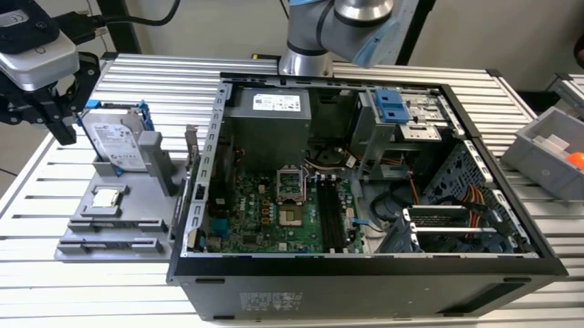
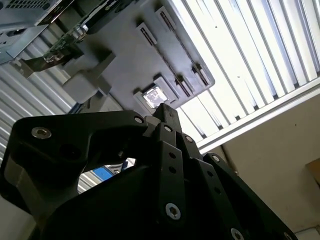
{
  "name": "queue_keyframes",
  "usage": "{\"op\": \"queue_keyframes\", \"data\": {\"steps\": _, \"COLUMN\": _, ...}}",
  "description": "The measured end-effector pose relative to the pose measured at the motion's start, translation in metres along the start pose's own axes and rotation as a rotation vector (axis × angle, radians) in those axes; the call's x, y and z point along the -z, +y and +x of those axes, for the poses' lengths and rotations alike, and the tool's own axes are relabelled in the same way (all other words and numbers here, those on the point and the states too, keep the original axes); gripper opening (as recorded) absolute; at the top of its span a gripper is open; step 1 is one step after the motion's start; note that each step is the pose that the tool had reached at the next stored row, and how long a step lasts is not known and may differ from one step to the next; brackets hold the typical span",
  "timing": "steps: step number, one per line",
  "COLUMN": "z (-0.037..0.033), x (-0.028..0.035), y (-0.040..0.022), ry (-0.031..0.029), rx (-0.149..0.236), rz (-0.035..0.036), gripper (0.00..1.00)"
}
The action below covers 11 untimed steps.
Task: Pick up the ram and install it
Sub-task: 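Pick up the ram and move it above insertion slot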
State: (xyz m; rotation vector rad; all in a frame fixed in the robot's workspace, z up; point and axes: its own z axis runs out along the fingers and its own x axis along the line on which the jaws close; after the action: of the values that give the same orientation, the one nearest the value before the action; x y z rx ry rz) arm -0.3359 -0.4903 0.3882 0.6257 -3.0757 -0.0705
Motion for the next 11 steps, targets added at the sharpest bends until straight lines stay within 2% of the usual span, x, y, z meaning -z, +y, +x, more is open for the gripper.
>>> {"op": "queue_keyframes", "data": {"steps": 11, "z": 0.0000, "x": 0.0000, "y": 0.0000, "ry": 0.0041, "rx": 0.087, "rz": -0.0003, "gripper": 0.00}}
